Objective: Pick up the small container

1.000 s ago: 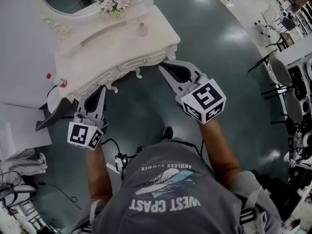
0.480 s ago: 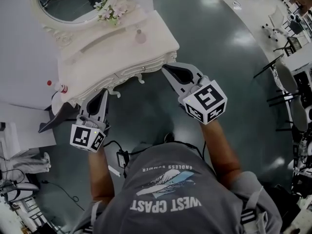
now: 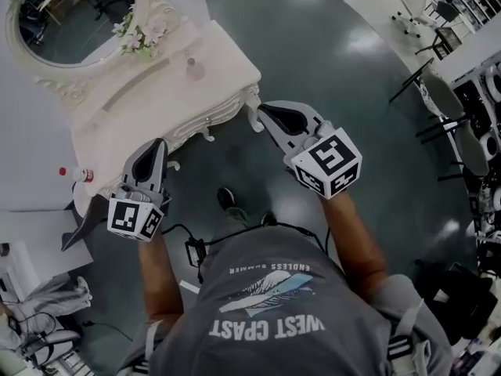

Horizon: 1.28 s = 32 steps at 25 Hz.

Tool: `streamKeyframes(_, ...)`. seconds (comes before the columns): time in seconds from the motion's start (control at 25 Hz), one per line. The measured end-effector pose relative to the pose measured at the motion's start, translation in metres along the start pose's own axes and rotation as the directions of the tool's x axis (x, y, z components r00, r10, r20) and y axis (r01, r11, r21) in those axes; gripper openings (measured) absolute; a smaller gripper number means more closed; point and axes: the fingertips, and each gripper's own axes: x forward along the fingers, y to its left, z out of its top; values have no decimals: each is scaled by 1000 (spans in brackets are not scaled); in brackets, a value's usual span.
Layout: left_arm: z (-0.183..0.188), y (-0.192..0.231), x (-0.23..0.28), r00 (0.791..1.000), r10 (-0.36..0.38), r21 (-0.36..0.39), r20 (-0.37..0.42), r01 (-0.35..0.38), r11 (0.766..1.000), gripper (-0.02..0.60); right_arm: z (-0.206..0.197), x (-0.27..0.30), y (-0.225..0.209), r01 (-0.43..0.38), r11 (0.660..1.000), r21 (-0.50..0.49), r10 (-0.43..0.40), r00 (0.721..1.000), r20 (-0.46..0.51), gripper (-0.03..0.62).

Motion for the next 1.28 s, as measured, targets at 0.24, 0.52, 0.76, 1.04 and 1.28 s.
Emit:
streamKeyframes(0.24,12,25,49,995,-100,8,25,99,995,17,10,13,-25,91,996,12,-91,996,-11,28)
streamKeyframes(0.52,10,70,82,985,-173,10,25,173,985,17,21,53,-41,157,987,17,-157,987,-14,28)
streamKeyframes(0.76,8,94,102,974,-224,11,25,224,975,17,24,73,-49,207,978,27,-207,978,-21,28)
streamKeyframes(1.04,2,120,122,963,-267,-2,42,267,964,17,27,94,-55,248,968,20,-247,968,-45,28)
streamKeyframes(1.28,1,139,133,954,-294,-12,58,295,955,17,36,111,-60,273,962,0,-272,960,-62,28)
